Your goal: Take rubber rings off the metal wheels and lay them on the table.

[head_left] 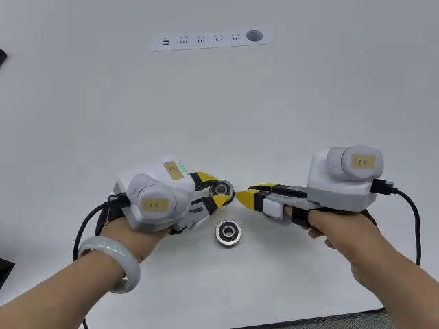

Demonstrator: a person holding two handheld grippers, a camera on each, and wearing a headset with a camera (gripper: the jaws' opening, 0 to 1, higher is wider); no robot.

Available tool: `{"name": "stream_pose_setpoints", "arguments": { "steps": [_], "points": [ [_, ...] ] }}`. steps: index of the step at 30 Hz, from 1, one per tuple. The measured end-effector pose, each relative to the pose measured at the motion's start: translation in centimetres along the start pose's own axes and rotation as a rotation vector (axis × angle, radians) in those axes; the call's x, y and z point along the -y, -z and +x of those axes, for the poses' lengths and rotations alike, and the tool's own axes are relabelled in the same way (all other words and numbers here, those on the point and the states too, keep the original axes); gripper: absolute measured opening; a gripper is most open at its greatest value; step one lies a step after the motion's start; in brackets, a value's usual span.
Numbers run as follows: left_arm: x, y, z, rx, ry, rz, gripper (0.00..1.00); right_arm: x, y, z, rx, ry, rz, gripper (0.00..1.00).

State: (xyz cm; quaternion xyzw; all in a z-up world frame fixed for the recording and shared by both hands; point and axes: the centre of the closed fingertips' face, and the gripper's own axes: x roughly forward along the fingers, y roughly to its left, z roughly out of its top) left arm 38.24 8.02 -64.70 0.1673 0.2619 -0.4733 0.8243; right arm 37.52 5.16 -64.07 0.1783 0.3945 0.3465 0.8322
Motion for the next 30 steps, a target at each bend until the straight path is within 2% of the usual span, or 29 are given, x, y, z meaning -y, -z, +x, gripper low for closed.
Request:
{"name": "stream_pose_setpoints", "arguments": {
  "steps": [8,17,24,30],
  "points": [
    [0.1,0.4,0.3,-0.018,0.010,0.006,0.17,0.1,0.1,0.8,-0.005,-0.011,0.023,0.20],
    [0.0,0.4,0.4,-0.015,0.014,-0.002,0.15,0.2,0.0,2.4,-0.007,-0.030,0.076,0.21],
    [-0.1,0.4,0.4,-0.009,0.015,-0.004,0.14,0.4,-0.1,2.7,-0.007,-0.034,0.102,0.23],
    [-0.2,0.4,0.5,-0.004,0.015,-0.006,0.14,0.2,0.2,3.2,-0.001,-0.060,0.150,0.25]
  ]
}}
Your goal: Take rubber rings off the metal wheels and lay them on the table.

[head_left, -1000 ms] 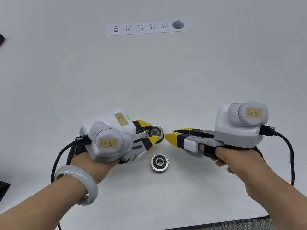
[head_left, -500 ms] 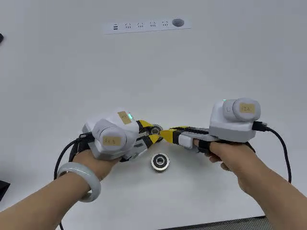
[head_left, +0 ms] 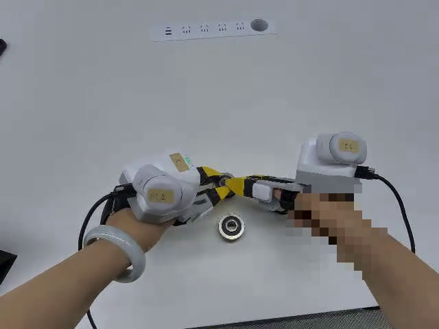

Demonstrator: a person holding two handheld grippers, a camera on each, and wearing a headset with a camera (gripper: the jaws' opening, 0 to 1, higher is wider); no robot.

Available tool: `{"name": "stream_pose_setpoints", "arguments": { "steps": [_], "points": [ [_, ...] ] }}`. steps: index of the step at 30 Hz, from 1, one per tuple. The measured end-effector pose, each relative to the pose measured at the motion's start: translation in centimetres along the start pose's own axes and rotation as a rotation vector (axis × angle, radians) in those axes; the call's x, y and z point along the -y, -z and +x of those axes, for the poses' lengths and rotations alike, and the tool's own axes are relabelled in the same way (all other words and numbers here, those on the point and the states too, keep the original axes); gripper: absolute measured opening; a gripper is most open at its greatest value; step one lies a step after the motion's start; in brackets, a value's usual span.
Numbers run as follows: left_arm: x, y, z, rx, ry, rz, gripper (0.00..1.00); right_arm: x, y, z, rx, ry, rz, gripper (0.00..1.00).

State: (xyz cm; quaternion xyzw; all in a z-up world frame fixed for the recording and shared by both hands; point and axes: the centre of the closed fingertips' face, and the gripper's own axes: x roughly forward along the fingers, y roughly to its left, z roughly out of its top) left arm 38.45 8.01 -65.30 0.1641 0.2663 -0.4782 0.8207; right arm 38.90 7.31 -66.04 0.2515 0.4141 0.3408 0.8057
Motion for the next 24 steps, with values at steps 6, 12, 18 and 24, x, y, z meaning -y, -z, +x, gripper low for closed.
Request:
{"name": "stream_pose_setpoints", "arguments": {
  "steps": [6,12,18,24],
  "points": [
    [-0.1,0.0,0.0,0.006,-0.003,-0.006,0.14,-0.6,0.0,-0.2,0.021,-0.042,0.085,0.26],
    [0.0,-0.1,0.0,0.009,0.000,-0.007,0.14,-1.2,-0.1,-0.7,0.018,-0.088,0.168,0.34],
    [0.0,-0.1,-0.1,0.010,-0.003,-0.009,0.14,-2.1,0.3,-1.1,-0.008,-0.118,0.188,0.33],
    [0.0,-0.1,-0.1,0.009,-0.005,-0.013,0.14,-2.2,0.4,-1.2,-0.002,-0.112,0.172,0.34]
  ]
}}
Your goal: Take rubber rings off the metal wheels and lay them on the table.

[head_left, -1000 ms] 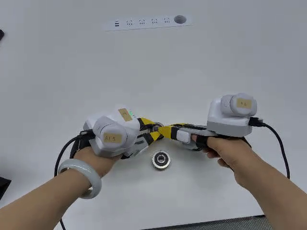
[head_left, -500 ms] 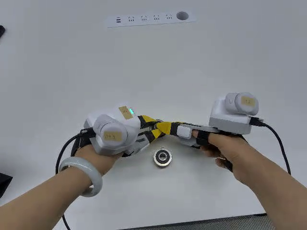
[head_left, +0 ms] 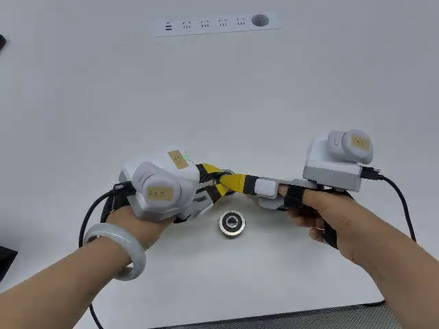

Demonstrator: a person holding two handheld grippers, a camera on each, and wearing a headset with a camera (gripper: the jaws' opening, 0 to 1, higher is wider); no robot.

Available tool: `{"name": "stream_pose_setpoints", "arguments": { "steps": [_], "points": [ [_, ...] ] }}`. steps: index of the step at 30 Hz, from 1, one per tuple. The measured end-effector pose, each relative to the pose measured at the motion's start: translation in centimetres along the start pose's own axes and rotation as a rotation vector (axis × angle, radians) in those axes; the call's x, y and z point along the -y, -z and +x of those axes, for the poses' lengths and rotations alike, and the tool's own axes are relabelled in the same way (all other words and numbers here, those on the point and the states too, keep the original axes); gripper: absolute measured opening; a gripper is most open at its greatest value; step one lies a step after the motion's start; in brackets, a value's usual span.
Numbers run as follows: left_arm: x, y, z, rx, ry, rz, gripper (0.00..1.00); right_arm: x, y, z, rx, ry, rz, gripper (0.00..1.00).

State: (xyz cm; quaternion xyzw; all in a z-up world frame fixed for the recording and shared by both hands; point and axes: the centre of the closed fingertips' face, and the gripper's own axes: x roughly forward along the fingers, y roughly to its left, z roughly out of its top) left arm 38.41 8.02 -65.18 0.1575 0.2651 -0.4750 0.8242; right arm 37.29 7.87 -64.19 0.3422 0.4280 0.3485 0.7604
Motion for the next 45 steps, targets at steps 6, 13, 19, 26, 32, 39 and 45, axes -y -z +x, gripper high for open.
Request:
{"name": "stream_pose_setpoints", "arguments": {
  "steps": [6,13,19,26,32,39,45],
  "points": [
    [0.0,0.0,0.0,0.001,0.001,0.000,0.14,-0.5,-0.2,-0.3,-0.021,-0.002,-0.067,0.34],
    [0.0,0.0,0.0,0.003,0.000,-0.001,0.14,0.1,-0.8,0.4,-0.073,0.021,-0.195,0.41],
    [0.1,0.0,0.0,0.004,-0.001,-0.003,0.14,0.1,-0.9,1.4,-0.131,0.006,-0.240,0.47],
    [0.1,0.0,-0.1,0.007,-0.001,-0.005,0.14,-0.4,-0.4,1.5,-0.184,-0.018,-0.238,0.51],
    [0.3,0.1,-0.1,0.011,0.004,-0.005,0.14,-1.1,0.0,1.4,-0.201,-0.036,-0.208,0.56],
    [0.3,0.1,-0.1,0.006,0.001,-0.002,0.14,-1.5,0.4,0.9,-0.224,-0.033,-0.211,0.57],
    [0.3,0.0,-0.1,0.005,-0.001,-0.007,0.14,-1.5,0.8,0.5,-0.234,-0.037,-0.207,0.53]
  ]
}}
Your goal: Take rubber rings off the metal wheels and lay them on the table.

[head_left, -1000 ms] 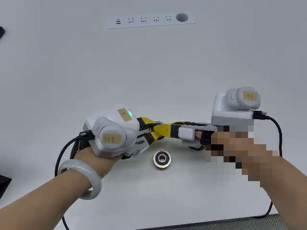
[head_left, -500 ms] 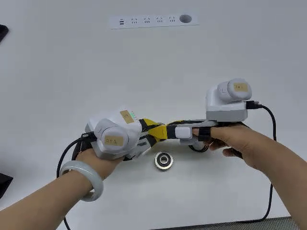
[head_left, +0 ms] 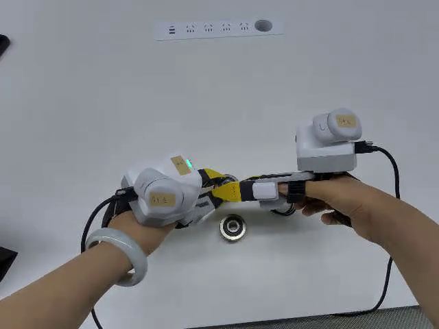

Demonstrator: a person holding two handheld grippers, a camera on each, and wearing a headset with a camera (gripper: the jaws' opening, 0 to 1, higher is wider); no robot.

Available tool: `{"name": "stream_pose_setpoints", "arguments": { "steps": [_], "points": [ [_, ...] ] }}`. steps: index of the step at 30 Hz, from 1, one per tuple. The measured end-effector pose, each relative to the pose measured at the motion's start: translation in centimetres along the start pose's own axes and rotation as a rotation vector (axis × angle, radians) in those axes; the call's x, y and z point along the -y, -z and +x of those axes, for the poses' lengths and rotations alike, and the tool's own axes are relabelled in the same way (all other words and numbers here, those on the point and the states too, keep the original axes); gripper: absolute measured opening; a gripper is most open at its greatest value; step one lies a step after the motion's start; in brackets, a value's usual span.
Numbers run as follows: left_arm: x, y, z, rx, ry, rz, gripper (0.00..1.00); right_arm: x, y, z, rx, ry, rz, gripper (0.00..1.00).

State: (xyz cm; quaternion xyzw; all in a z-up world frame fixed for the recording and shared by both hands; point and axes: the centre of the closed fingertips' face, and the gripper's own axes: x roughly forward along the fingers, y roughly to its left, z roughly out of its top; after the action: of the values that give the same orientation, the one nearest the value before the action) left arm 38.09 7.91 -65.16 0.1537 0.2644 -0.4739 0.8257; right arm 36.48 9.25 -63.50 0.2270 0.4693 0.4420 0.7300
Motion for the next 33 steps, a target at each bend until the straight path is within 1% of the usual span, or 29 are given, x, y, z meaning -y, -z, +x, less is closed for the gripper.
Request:
{"name": "stream_pose_setpoints", "arguments": {
  "steps": [2,4,6,8,14,18,21,25,26,27,29,31,33],
  "points": [
    [0.0,0.0,0.0,0.000,0.000,0.000,0.14,0.0,0.0,0.0,0.006,-0.004,0.011,0.52],
    [0.0,0.0,0.0,0.000,0.000,0.000,0.14,0.1,0.1,-0.1,0.001,-0.007,0.022,0.51],
    [0.0,0.0,0.0,0.000,0.000,-0.001,0.14,0.1,0.4,-0.1,-0.009,-0.006,0.020,0.50],
    [0.0,0.0,0.0,0.001,0.000,-0.002,0.14,0.1,0.5,-0.1,-0.008,-0.005,0.020,0.49],
    [-0.1,0.0,0.0,0.004,0.001,-0.002,0.14,-0.1,0.3,-0.3,0.010,-0.020,0.051,0.50],
    [0.0,0.0,0.0,0.005,0.001,-0.002,0.14,-0.1,0.1,-0.8,0.024,-0.023,0.055,0.49],
    [0.0,-0.1,0.0,0.008,0.001,-0.003,0.14,0.0,-0.1,-1.1,0.037,-0.030,0.064,0.45],
    [0.0,-0.1,0.0,0.008,0.001,-0.002,0.14,0.2,0.1,-0.8,0.035,-0.025,0.068,0.42],
    [-0.1,0.0,0.0,0.008,0.001,-0.002,0.14,0.6,0.1,-0.7,0.032,-0.005,0.063,0.40],
    [-0.1,0.0,0.0,0.008,0.001,-0.003,0.14,1.0,0.2,-0.8,0.029,0.012,0.054,0.35],
    [0.0,0.0,-0.1,0.008,0.001,-0.002,0.14,1.4,0.2,-0.7,0.028,0.029,0.049,0.29],
    [0.0,0.0,-0.1,0.009,0.001,-0.003,0.14,2.1,0.3,-0.8,0.025,0.062,0.034,0.20],
    [0.0,0.0,0.0,0.009,0.001,-0.003,0.14,2.4,0.3,-0.8,0.027,0.074,0.031,0.15]
  ]
}}
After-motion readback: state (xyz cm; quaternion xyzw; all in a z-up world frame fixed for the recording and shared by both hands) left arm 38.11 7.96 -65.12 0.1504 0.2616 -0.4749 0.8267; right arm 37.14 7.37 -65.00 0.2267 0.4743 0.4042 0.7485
